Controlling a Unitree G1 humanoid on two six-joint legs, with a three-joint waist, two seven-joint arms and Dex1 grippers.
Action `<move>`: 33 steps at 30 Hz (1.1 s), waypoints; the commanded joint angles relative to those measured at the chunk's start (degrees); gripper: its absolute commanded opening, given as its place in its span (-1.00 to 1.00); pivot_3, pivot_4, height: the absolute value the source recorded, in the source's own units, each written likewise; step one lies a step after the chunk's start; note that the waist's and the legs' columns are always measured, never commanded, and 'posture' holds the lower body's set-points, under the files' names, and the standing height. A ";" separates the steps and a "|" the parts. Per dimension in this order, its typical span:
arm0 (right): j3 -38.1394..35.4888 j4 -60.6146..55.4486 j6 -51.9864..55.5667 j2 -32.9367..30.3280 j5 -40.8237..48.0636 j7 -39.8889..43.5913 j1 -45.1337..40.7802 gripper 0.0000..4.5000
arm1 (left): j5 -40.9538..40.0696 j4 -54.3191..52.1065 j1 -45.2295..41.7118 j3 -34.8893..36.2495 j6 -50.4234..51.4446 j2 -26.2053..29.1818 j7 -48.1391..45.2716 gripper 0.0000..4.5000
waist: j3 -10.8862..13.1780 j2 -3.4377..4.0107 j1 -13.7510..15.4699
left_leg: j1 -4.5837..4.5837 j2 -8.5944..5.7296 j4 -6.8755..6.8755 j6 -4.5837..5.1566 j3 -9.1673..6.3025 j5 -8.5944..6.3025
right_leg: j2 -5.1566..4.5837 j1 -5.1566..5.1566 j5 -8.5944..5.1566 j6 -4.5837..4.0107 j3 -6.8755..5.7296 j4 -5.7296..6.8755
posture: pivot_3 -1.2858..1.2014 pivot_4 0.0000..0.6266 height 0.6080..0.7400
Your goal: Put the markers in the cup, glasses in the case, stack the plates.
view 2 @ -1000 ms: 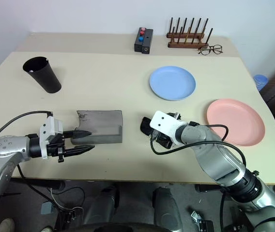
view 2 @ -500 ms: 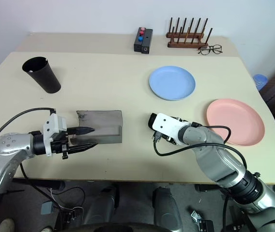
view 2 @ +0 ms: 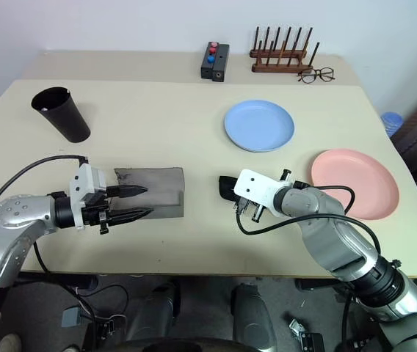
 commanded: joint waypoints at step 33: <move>5.33 12.98 3.95 35.42 12.71 1.29 -21.88 -0.98 | -1.80 9.96 19.84 24.44 -11.04 4.07 -2.80 0.13 | 0.02 0.05 -1.41 | -0.02 0.02 -0.24 -0.01 0.00 0.00 | 0.00 -0.19 0.01 -0.02 0.00 0.02 | 0.03 -0.52 1.00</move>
